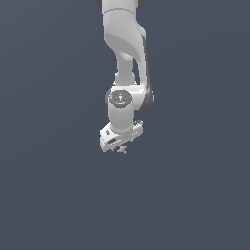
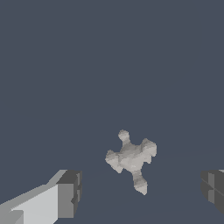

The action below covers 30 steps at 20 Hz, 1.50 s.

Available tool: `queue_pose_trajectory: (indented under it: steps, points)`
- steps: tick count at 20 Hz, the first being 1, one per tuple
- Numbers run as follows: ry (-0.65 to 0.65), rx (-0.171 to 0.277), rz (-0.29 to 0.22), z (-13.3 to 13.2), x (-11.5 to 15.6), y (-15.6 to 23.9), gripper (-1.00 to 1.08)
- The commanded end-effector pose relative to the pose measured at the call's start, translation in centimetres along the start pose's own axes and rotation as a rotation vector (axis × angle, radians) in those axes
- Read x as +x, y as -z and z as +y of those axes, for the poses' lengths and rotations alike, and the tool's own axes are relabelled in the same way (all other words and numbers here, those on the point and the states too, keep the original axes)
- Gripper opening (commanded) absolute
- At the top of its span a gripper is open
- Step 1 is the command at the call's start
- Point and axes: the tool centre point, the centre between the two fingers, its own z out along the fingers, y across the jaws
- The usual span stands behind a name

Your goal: Pick up the object and move it to a goal position.

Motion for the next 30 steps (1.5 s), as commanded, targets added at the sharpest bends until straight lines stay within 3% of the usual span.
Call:
queue_pose_trajectory:
  steps: [1,14,15,30]
  points:
    - [0.001,0.000,-0.001,0.0,0.0,-0.6,1.00]
    - [0.005,0.000,0.000,0.0,0.0,-4.8,1.00]
    - [0.005,0.000,0.000,0.0,0.0,-4.8,-1.00]
    - [0.005,0.000,0.000,-0.7,0.6,-3.9,-1.00]
